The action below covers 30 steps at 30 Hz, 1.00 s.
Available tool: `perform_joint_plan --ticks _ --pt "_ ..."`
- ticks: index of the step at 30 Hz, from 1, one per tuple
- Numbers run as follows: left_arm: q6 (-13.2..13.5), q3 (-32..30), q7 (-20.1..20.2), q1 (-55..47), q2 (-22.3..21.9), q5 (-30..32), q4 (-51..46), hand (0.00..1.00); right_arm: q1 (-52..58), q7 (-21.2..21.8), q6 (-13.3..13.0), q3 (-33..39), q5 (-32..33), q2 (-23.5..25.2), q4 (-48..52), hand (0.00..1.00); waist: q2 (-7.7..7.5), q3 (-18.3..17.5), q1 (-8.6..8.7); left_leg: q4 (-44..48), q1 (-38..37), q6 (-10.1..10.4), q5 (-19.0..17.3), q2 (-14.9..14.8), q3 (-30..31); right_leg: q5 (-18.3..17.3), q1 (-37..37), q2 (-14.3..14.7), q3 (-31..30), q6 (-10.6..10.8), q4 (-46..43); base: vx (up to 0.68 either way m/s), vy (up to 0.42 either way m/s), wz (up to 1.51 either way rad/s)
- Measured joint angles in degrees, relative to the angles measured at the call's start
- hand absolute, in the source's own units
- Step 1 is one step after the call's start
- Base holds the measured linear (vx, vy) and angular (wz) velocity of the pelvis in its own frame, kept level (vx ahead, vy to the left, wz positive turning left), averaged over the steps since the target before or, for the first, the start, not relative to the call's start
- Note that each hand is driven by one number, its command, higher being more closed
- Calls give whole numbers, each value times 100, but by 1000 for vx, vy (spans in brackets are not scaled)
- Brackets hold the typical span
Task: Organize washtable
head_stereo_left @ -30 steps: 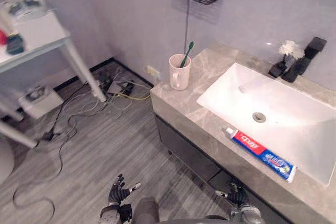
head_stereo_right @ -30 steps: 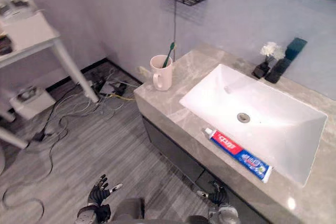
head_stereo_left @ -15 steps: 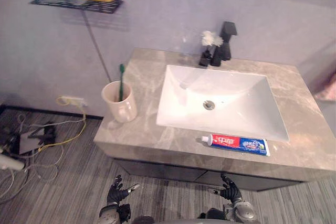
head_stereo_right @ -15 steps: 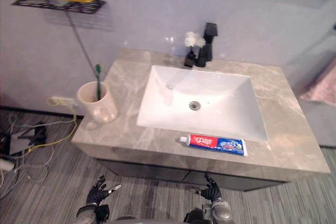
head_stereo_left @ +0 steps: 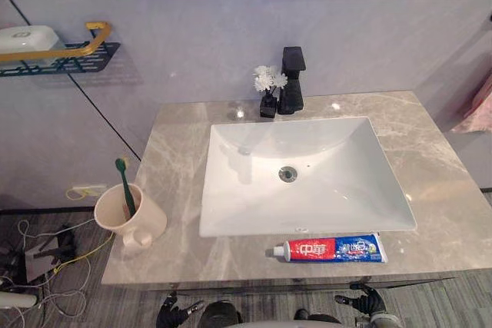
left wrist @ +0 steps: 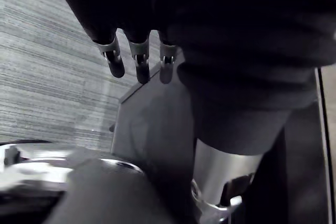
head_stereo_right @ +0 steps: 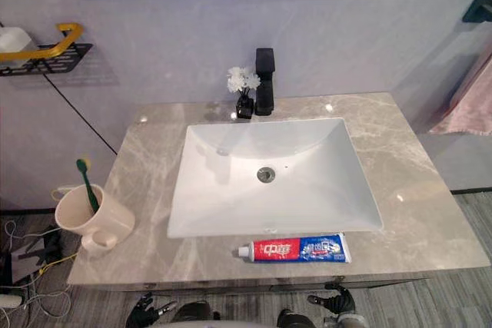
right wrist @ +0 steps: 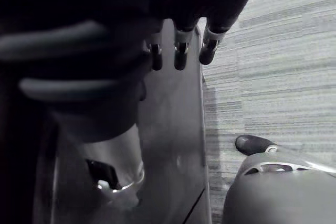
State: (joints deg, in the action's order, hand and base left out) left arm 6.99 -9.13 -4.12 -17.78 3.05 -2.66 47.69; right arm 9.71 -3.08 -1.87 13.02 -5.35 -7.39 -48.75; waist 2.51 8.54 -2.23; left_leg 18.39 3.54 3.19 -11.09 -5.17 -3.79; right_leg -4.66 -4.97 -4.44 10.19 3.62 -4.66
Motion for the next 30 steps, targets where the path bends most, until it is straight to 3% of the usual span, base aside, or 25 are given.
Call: perform_joint_plan --ticks 2,5,19,26,27,30 --pt "-8 1 2 -31 107 0 0 0 50 8 -7 1 0 97 3 0 -187 -67 -21 -160 -54 -70 53 126 -106 37 15 -132 -78 64 38 45 130 -18" --pt "-17 -3 0 -92 102 -3 4 0 117 -7 -4 6 9 165 -13 0 -306 -140 -19 -478 -254 -177 122 332 -166 68 -11 -318 -115 137 103 13 109 -5" --pt "6 -2 23 -126 115 2 165 0 78 -37 -55 72 12 108 -453 0 -269 -244 -28 -1104 -647 -220 447 502 -30 70 -216 -350 -74 170 307 24 4 3" --pt "25 6 30 -115 196 3 305 0 39 -20 -56 52 -7 79 -672 0 -329 -288 -24 -1253 -822 -232 516 546 20 75 -379 -362 -56 171 399 11 1 1" --pt "27 72 39 3 234 5 364 0 -147 5 -47 -4 -83 -117 -877 0 -311 -254 5 -1433 -937 -217 662 577 202 96 -467 -364 26 170 456 0 0 0" --pt "27 72 39 3 234 5 364 0 -146 5 -47 -5 -83 -117 -877 0 -311 -254 5 -1434 -937 -217 662 577 201 96 -467 -364 26 170 456 0 0 0"
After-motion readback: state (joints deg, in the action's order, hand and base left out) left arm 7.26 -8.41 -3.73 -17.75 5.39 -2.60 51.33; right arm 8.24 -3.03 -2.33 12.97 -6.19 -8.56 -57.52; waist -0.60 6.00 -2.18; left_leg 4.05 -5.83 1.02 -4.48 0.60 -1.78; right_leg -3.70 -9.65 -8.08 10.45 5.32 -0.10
